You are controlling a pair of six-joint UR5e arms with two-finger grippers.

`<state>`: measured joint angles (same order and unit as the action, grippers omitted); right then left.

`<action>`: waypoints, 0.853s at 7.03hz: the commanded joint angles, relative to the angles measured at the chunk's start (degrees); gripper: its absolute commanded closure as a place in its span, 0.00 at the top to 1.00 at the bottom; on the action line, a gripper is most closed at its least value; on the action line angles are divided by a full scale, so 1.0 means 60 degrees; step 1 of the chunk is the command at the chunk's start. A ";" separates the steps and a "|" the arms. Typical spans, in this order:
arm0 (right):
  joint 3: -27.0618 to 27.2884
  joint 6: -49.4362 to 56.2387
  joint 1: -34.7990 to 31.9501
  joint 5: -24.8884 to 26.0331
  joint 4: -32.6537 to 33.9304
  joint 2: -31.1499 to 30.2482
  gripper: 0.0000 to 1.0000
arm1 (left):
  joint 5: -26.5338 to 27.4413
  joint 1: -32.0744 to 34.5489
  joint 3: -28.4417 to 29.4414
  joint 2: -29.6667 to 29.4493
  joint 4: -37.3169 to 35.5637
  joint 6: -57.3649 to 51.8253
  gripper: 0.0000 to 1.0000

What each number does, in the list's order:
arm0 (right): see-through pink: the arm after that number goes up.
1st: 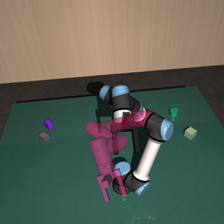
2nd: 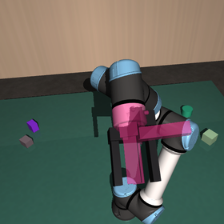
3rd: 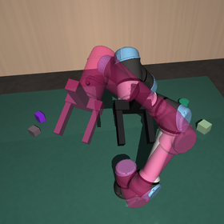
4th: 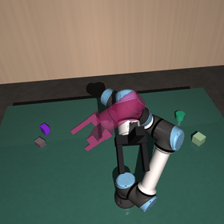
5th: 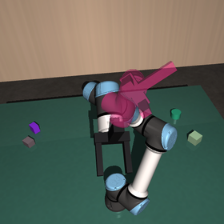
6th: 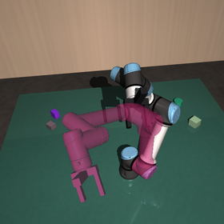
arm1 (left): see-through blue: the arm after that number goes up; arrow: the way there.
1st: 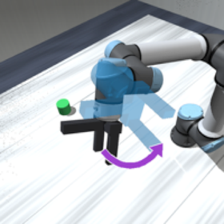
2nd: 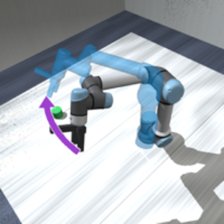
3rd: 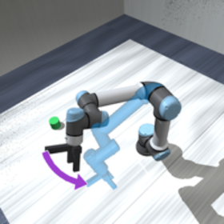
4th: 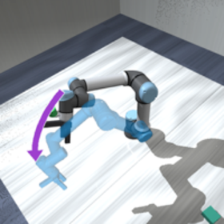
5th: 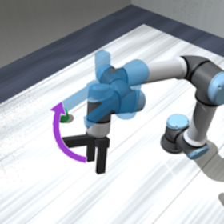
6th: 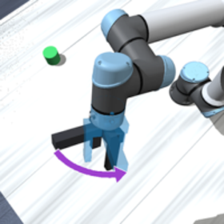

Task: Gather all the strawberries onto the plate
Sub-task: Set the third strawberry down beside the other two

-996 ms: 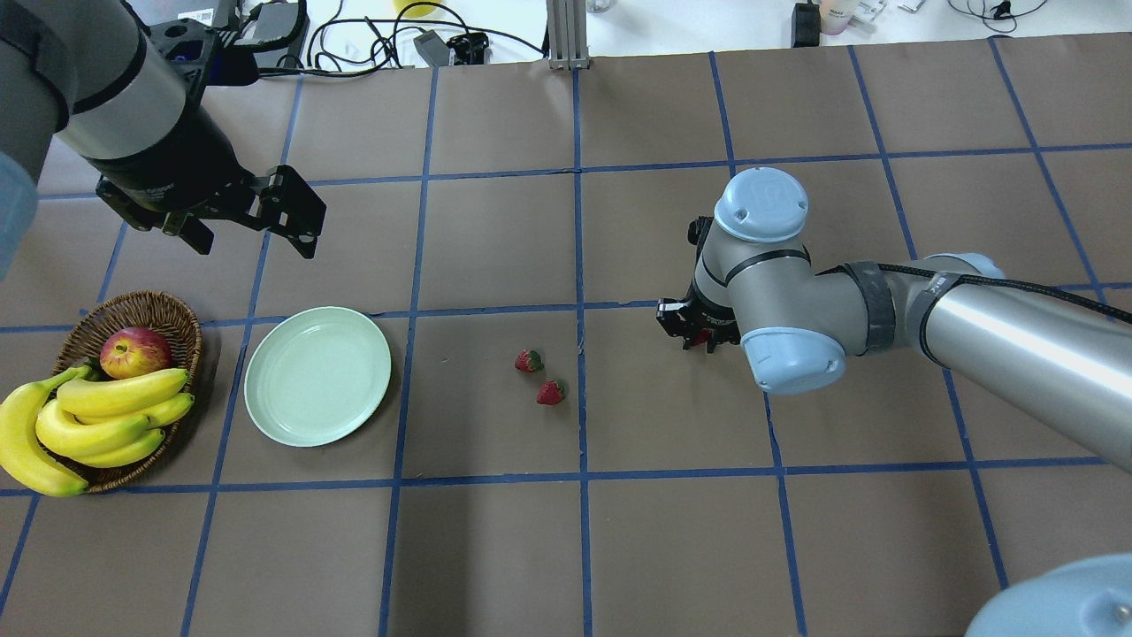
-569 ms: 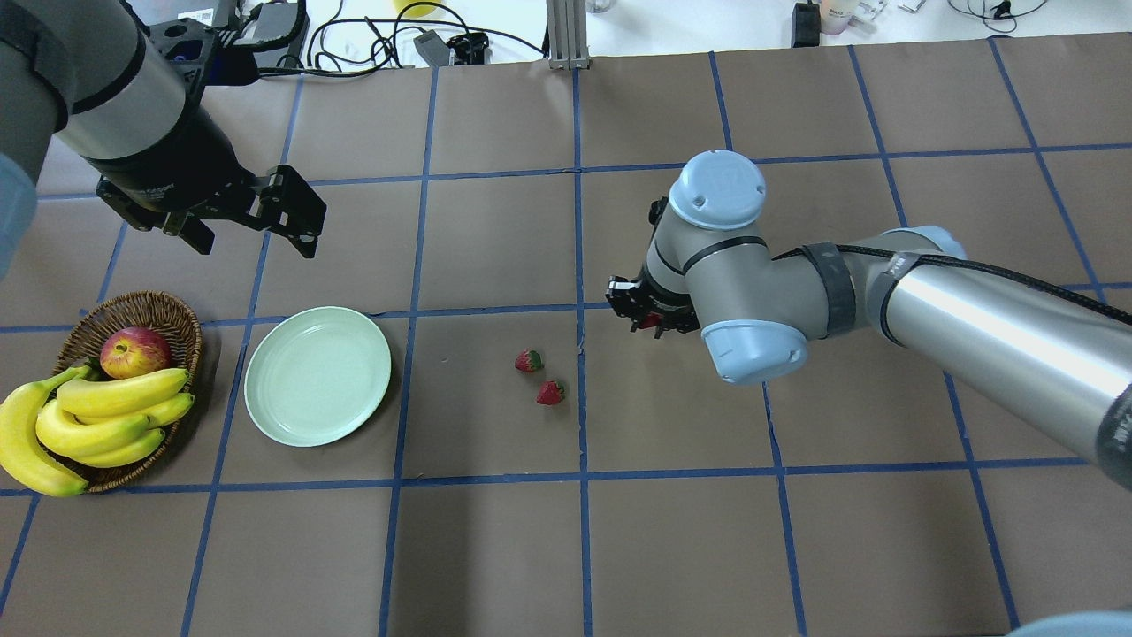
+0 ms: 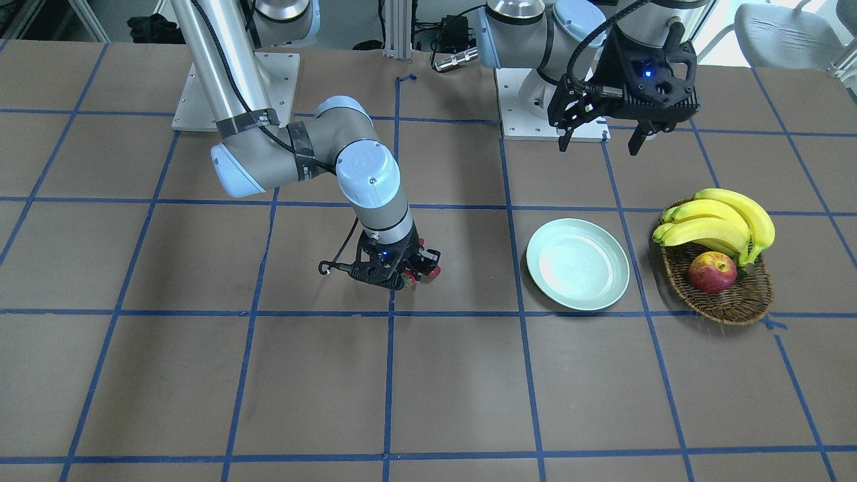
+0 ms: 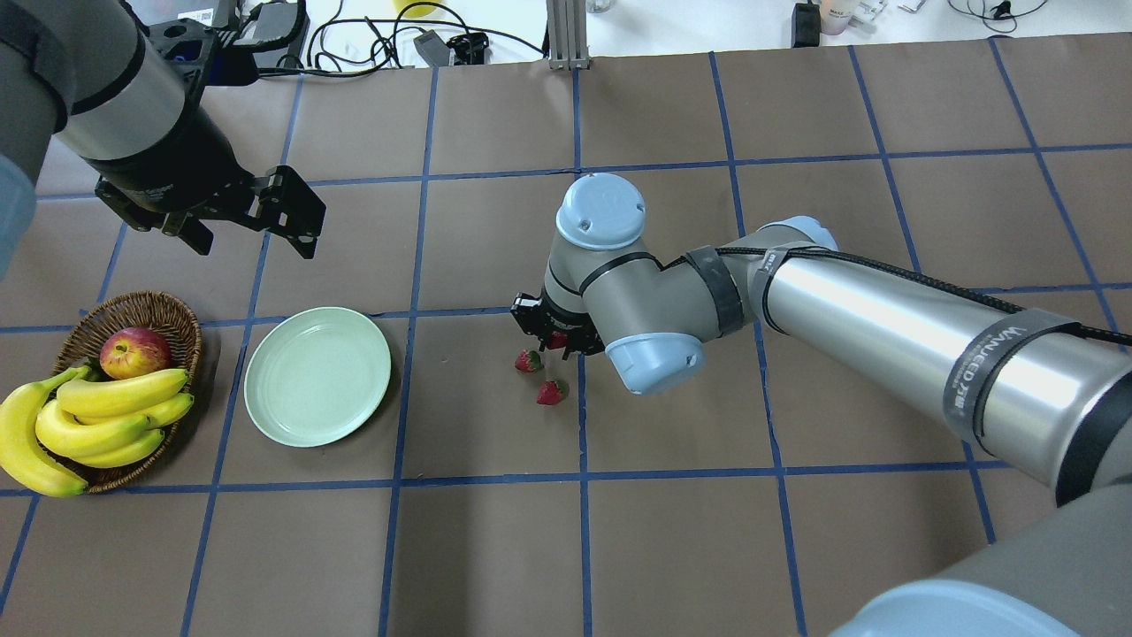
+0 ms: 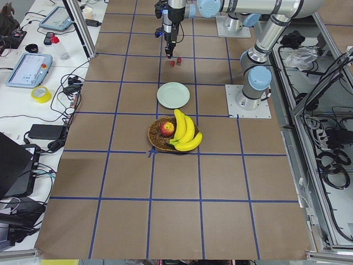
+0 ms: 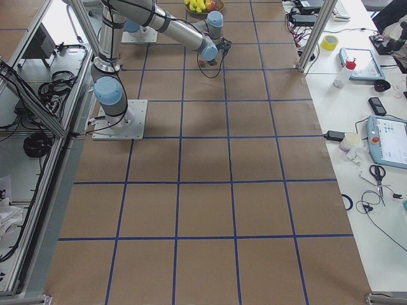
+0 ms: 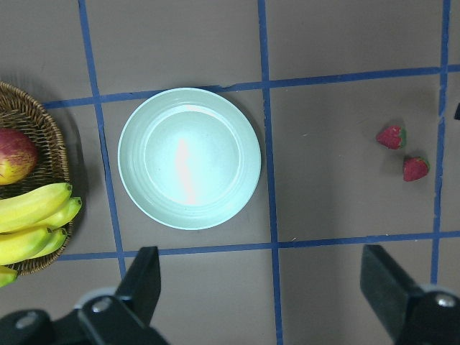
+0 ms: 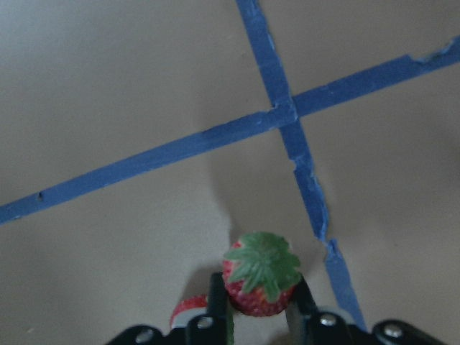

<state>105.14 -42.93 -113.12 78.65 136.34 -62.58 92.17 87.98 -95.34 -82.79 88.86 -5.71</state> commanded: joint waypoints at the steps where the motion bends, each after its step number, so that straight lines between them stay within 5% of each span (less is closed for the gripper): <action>1: -0.0032 -0.0067 -0.0058 0.0059 -0.0003 0.0146 0.29 | 0.0004 0.0000 -0.0004 0.0000 0.0000 0.0000 1.00; 2: -0.0047 -0.0052 -0.0058 0.0147 -0.0003 0.0117 0.99 | 0.0019 0.0000 -0.0004 0.0000 0.0000 0.0000 1.00; 6: -0.0120 0.0427 0.0277 0.0221 -0.0294 -0.0918 1.00 | 0.0019 0.0000 0.0011 0.0000 0.0000 0.0000 1.00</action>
<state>104.51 -42.28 -112.62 80.01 135.58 -65.10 92.12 87.98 -95.31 -82.79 88.86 -5.71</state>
